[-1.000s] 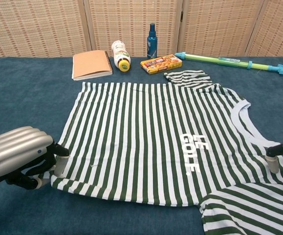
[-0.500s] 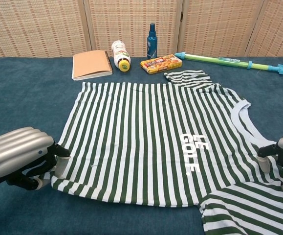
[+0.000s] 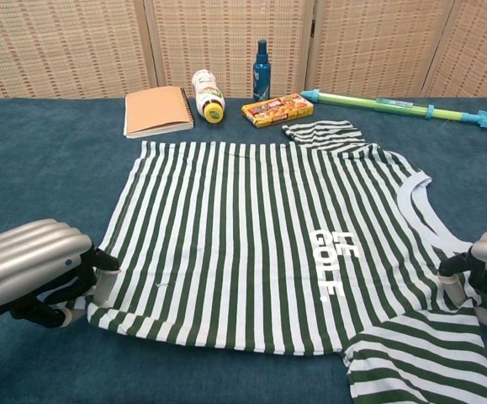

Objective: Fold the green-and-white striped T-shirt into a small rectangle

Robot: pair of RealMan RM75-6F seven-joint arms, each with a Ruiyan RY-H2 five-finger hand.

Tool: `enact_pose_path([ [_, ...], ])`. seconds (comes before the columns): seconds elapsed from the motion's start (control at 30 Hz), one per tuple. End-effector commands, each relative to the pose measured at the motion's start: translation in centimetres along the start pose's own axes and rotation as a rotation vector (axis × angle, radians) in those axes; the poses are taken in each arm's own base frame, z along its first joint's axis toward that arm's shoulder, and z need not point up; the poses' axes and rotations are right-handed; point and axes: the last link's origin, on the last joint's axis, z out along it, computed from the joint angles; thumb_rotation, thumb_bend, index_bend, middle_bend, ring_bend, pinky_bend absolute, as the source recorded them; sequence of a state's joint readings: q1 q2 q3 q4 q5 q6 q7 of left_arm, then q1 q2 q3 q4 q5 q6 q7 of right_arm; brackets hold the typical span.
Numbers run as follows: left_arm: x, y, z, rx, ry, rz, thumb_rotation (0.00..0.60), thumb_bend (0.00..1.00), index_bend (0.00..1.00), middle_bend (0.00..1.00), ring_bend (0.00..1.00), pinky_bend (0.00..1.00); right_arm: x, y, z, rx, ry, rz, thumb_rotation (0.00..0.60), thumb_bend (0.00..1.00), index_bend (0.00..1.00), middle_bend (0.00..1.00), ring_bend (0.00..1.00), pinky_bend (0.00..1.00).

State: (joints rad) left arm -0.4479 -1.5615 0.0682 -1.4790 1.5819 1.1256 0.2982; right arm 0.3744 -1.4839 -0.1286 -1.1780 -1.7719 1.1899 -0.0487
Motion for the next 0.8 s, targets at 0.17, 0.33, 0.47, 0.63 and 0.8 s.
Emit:
enact_pose_path([
  [0.17,0.7,-0.5,0.0,0.009,0.008,-0.047,0.600,0.50,0.64,0.92,0.89,1.00,1.0,-0.2,-0.4,0.011,0.039,0.035,0.600,0.45,0.63,0.97,1.00,1.00],
  [0.33,1.5,-1.2,-0.2,0.020,0.025,-0.085,0.600,0.50,0.63,0.92,0.89,1.00,2.3,-0.2,-0.8,0.016,0.072,0.067,0.600,0.49,0.70,0.98,1.00,1.00],
  [0.47,2.1,-2.0,-0.4,0.045,0.035,-0.115,0.600,0.50,0.63,0.92,0.89,1.00,3.2,-0.5,-1.2,0.021,0.090,0.093,0.600,0.49,0.71,0.98,1.00,1.00],
  [0.63,2.7,-3.1,-0.7,0.075,0.045,-0.157,0.600,0.50,0.63,0.92,0.89,1.00,4.0,-0.8,-1.1,0.015,0.090,0.193,0.600,0.49,0.71,0.98,1.00,1.00],
  [0.8,3.1,-4.1,-1.5,0.102,0.048,-0.193,0.600,0.50,0.63,0.92,0.89,1.00,4.9,-1.2,-0.9,0.034,0.110,0.207,0.600,0.49,0.72,0.98,1.00,1.00],
])
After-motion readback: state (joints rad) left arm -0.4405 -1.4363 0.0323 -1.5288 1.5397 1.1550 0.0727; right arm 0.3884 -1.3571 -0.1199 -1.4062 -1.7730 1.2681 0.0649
